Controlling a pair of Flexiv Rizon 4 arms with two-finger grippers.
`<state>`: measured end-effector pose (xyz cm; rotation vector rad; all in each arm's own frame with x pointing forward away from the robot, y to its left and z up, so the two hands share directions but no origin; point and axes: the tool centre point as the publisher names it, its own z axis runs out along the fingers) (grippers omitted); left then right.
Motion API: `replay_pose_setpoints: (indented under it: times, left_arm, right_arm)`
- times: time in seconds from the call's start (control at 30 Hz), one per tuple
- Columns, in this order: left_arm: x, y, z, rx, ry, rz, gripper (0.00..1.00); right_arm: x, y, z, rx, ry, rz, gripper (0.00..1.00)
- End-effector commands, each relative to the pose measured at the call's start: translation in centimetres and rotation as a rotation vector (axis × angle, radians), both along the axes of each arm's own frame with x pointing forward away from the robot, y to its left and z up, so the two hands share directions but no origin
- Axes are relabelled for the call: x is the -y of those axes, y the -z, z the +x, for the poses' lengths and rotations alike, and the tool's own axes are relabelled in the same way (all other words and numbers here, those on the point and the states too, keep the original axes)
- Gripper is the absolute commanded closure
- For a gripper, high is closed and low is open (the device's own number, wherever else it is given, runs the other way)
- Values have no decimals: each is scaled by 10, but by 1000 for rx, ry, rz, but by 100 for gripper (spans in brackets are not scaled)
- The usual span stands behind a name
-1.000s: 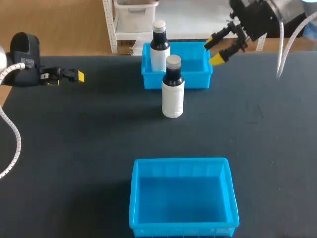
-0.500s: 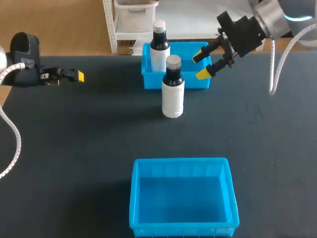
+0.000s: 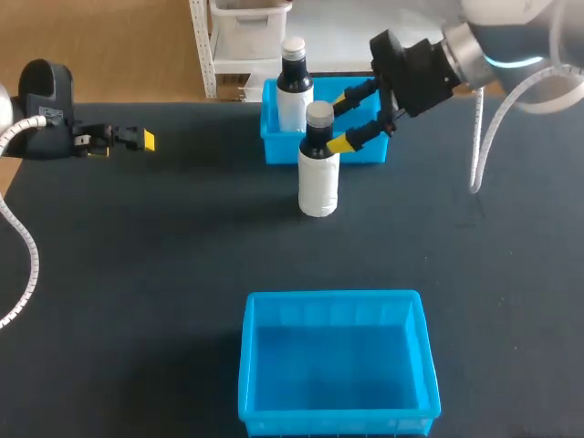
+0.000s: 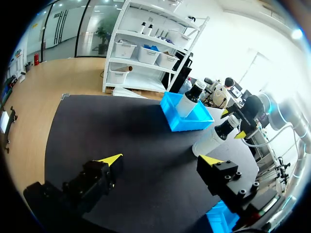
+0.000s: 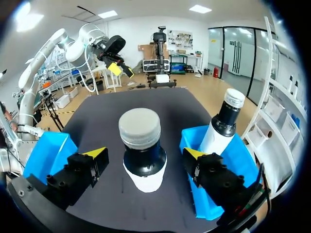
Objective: Pick up the bottle, and place it in the far bin if it is heavy, or in the near bin if it is light.
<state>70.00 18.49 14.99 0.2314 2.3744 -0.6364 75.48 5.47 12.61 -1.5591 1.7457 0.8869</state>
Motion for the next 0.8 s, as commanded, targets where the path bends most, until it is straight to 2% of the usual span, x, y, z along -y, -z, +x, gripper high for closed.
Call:
replay_pose_setpoints:
  times: [0.03, 0.37, 0.8]
  left_arm:
    - [0, 0, 0, 0, 0, 0, 0]
    - [0, 0, 0, 0, 0, 0, 0]
    - [0, 0, 0, 0, 0, 0, 0]
  right_arm:
    - [-6, 0, -4, 33, 41, -5, 0]
    - [-17, 4, 1, 1, -16, 32, 0]
    - [-26, 6, 5, -6, -22, 34, 0]
